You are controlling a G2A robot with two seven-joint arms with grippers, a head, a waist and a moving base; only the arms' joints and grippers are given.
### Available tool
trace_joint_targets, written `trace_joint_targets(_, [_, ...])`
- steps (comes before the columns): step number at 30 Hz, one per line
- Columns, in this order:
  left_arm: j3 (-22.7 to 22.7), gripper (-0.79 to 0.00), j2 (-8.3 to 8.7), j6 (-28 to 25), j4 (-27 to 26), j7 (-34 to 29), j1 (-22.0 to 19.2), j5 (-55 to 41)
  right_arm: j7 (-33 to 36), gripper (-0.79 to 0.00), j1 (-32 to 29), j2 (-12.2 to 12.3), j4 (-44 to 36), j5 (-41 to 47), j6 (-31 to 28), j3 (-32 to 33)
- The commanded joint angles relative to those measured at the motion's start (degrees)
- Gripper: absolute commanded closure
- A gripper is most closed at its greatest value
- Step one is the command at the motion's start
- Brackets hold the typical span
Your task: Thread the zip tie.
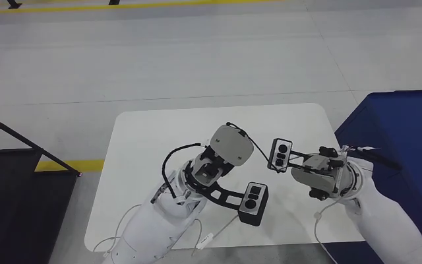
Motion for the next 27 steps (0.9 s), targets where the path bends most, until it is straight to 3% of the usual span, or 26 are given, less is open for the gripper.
trace_joint_targets(1, [-0.09, 0.000, -0.04, 0.06, 0.03, 0.09, -0.05, 0.00, -0.42, 0.000, 0.00, -0.11, -0.02, 0.36, 0.43, 0.00])
trace_joint_targets(27, [0.32, 0.000, 0.62, 0.76, -0.58, 1.40, 1.07, 0.00, -1.11, 0.000, 0.02, -0.22, -0.24, 0.47, 1.13, 0.21])
